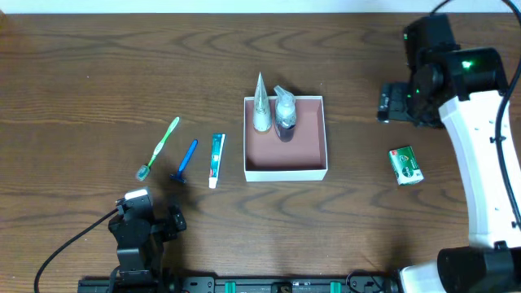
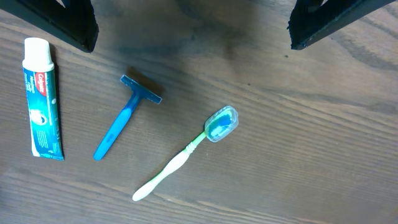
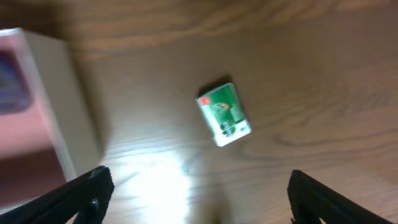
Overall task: Pack container
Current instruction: 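Reach the right gripper down and grasp the green Dettol soap bar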
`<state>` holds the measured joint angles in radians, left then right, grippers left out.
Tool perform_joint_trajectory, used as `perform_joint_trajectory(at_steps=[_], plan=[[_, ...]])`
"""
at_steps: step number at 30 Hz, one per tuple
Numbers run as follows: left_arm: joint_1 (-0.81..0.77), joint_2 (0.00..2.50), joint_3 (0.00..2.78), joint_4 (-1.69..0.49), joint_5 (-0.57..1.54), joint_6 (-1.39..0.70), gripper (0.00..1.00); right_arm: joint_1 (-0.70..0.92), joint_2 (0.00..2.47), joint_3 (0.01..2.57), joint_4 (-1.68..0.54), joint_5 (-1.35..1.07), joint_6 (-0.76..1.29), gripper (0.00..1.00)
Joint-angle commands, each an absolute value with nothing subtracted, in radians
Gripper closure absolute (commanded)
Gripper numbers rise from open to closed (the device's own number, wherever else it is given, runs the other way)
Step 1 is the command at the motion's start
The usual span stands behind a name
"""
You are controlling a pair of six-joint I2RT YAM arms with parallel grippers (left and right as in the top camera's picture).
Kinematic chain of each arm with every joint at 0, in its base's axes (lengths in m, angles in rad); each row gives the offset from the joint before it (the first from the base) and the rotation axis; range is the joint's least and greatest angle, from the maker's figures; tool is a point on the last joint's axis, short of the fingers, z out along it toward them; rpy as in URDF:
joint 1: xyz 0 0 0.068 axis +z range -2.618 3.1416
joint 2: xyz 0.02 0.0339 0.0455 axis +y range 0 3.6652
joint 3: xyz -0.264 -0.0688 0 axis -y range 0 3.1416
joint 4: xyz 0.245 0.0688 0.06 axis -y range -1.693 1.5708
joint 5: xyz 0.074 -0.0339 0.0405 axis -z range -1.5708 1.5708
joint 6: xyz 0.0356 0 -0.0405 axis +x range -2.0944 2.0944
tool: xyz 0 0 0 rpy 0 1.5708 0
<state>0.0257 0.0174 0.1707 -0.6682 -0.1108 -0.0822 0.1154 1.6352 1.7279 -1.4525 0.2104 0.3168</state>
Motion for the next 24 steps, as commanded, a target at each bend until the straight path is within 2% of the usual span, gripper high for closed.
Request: perform_joint_trajectory(at_steps=[1, 12, 15, 24], plan=[[0.031, 0.011, 0.159, -0.664, -0.115, -0.091, 0.02, 0.051, 1.657, 1.594, -1.389, 0.219, 0.218, 0.06], [0.031, 0.011, 0.159, -0.664, -0.115, -0.091, 0.02, -0.15, 1.657, 1.145, -0.99, 0.14, 0.06, 0.05], [0.031, 0.011, 0.159, -0.664, -0.115, -0.091, 0.02, -0.185, 1.658, 1.077, -0.857, 0.023, 0.036, 0.14], [0.031, 0.011, 0.159, -0.664, -0.115, -0.091, 0.02, -0.198, 1.695, 0.97, -0.712, -0.008, 0.028, 0.12]])
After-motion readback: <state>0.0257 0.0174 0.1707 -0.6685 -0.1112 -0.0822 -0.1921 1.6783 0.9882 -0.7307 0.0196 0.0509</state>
